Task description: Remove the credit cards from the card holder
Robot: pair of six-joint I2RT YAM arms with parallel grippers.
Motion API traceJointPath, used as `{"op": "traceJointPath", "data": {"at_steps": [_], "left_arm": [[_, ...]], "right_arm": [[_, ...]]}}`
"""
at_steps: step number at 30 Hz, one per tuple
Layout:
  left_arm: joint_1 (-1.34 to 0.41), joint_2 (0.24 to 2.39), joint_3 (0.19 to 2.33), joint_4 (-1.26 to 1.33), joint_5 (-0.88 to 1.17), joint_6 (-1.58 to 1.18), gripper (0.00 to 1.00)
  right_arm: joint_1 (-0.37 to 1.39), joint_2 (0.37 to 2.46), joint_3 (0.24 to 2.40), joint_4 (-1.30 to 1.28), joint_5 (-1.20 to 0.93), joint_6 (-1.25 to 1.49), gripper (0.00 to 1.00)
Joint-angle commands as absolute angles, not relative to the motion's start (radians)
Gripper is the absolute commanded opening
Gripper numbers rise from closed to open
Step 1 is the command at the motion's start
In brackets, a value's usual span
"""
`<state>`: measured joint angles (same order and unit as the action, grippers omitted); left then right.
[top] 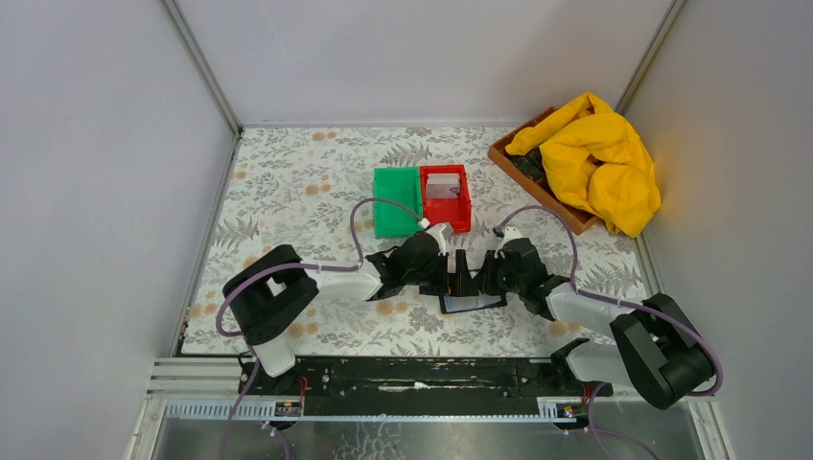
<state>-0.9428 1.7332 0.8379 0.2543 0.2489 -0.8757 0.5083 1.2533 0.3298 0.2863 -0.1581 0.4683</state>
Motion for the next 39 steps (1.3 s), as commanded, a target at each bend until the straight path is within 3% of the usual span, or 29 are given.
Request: {"op": "traceJointPath", "data": {"at_steps": [1, 39], "left_arm": [[-0.951, 1.751, 0.87, 0.396, 0.277, -0.905, 0.98], [-0.951, 1.811, 1.021, 0.372, 0.285, -0.907, 0.98]], "right_arm": [[0.514, 1.264, 0.36, 0.322, -0.199, 0.477, 0.0], [0.515, 1.183, 0.335, 0.32, -0.135, 0.489, 0.0]]}}
